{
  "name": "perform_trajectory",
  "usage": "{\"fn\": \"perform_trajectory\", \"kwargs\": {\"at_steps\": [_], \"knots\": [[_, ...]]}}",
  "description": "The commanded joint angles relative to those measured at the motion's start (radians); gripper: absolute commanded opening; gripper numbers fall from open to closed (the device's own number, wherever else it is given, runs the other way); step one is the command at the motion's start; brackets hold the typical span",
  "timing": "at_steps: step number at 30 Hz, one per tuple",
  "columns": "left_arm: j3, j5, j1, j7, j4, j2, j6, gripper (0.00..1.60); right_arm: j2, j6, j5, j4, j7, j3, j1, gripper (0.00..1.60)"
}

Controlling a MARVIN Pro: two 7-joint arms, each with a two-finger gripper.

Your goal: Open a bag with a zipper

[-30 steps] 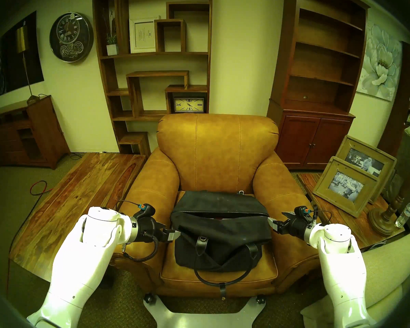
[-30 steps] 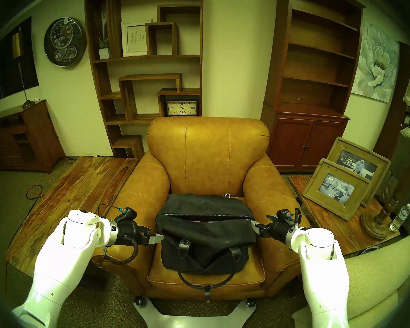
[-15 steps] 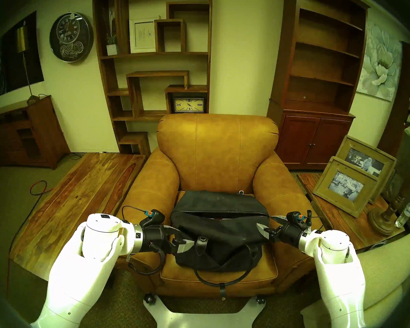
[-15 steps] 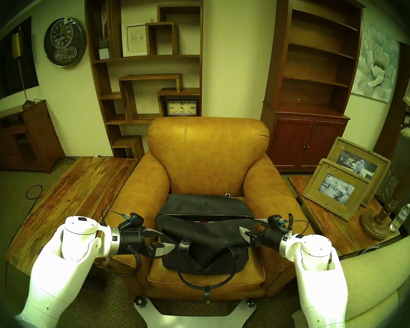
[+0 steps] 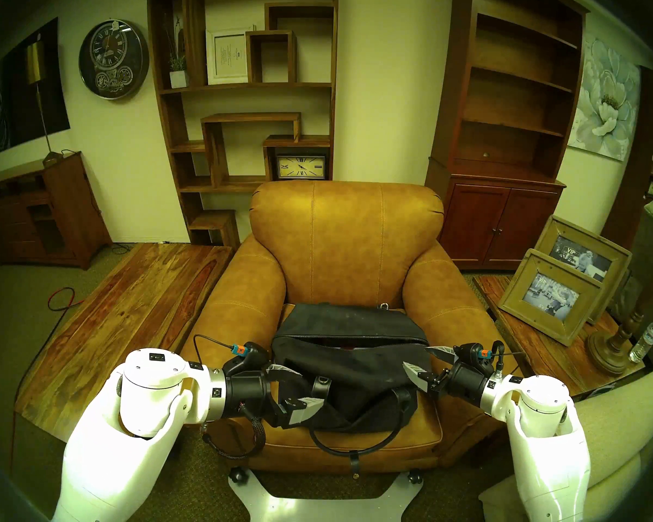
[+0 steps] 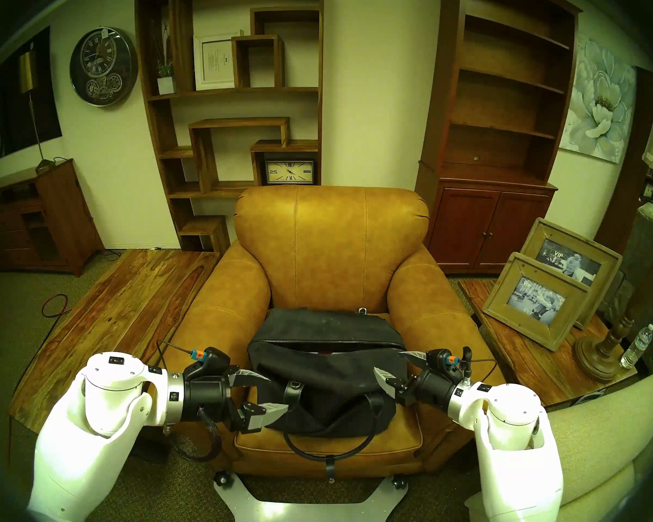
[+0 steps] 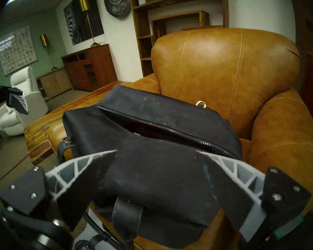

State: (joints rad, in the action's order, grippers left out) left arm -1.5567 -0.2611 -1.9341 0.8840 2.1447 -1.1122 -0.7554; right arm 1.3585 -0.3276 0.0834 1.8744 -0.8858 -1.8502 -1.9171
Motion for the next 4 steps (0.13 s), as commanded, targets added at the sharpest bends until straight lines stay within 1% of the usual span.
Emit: {"fn": "perform_trajectory", "kwargs": {"at_steps": [1,3,4], "knots": [[-0.034,-0.009,-0.098,0.014,0.103,0.011,0.033,1.60,0.023,0.007,0.033,0.113,-0.024,-0.029,-0.089,1.60],[-0.040,-0.009,-0.111,0.015,0.114,0.013,0.037,1.60,0.026,0.007,0.036,0.125,-0.027,-0.034,-0.100,1.60],[-0.048,-0.009,-0.125,0.015,0.127,0.014,0.043,1.60,0.031,0.006,0.038,0.150,-0.030,-0.041,-0.117,1.60]]}}
